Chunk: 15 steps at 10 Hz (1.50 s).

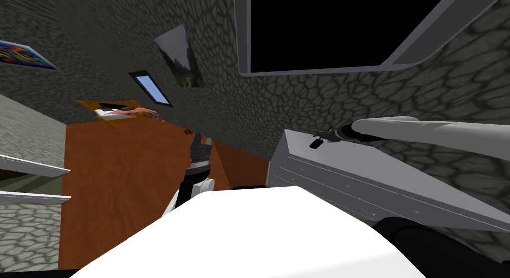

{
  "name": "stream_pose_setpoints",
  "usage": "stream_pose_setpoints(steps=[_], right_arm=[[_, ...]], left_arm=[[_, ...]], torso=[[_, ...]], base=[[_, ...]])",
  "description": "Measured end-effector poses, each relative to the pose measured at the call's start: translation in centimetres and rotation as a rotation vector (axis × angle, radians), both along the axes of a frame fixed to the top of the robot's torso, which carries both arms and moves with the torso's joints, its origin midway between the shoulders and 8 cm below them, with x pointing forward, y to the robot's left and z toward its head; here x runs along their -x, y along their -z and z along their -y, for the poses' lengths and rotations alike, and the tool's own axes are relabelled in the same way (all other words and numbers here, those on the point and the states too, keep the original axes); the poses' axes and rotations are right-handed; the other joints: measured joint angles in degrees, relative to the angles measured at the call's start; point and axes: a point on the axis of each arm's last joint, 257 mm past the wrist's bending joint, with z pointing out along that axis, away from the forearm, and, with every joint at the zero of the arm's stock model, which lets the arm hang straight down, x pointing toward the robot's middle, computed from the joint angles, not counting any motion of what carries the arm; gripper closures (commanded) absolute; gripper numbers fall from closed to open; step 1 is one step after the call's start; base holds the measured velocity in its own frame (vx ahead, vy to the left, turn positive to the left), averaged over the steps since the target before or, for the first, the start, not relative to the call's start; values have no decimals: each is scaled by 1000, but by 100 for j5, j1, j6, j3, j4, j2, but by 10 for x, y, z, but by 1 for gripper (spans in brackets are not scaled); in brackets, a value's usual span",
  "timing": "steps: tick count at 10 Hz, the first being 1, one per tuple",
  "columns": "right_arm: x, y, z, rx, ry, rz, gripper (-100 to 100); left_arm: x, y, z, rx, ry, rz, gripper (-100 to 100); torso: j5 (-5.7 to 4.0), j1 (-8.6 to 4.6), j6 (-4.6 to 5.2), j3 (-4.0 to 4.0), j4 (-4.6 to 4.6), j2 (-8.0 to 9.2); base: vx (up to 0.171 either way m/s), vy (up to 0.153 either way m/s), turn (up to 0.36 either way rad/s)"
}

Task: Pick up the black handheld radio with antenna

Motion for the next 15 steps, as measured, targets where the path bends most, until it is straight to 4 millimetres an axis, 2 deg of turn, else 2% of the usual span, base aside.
stream_pose_setpoints(steps=[3, 4, 8, 9, 10, 13, 15], right_arm=[[27, 10, 44, 3, 88, -2, -100], [28, 10, 45, 3, 90, -2, 100], [28, 10, 45, 4, 90, -3, 100], [28, 10, 45, 4, 90, -3, 0], [28, 10, 45, 4, 90, -3, 100], [15, 6, 28, 2, 53, -4, 100], [3, 1, 1, 3, 5, -1, 100]], left_arm=[[0, 0, 0, 0, 0, 0, 0], [0, 0, 0, 0, 0, 0, 0], [0, 0, 0, 0, 0, 0, 0], [0, 0, 0, 0, 0, 0, 0], [0, 0, 0, 0, 0, 0, 0], [0, 0, 0, 0, 0, 0, 0], [0, 0, 0, 0, 0, -1, 0]], torso=[[2, 4, -4, -1, -1, -1], [1, -1, 5, -6, -1, -13], [-6, -9, -1, -22, -9, -38], [-6, -9, -1, -23, -9, -39], [-6, -9, -2, -23, -9, -39], [-7, -12, -3, -33, -13, -56], [-3, -6, 7, -31, -10, -57]], base=[[-74, 15, 222], [-7, 1, -15], [0, 0, 0], [0, 0, 0], [30, -5, -193], [67, -9, -210], [66, -9, -204]])
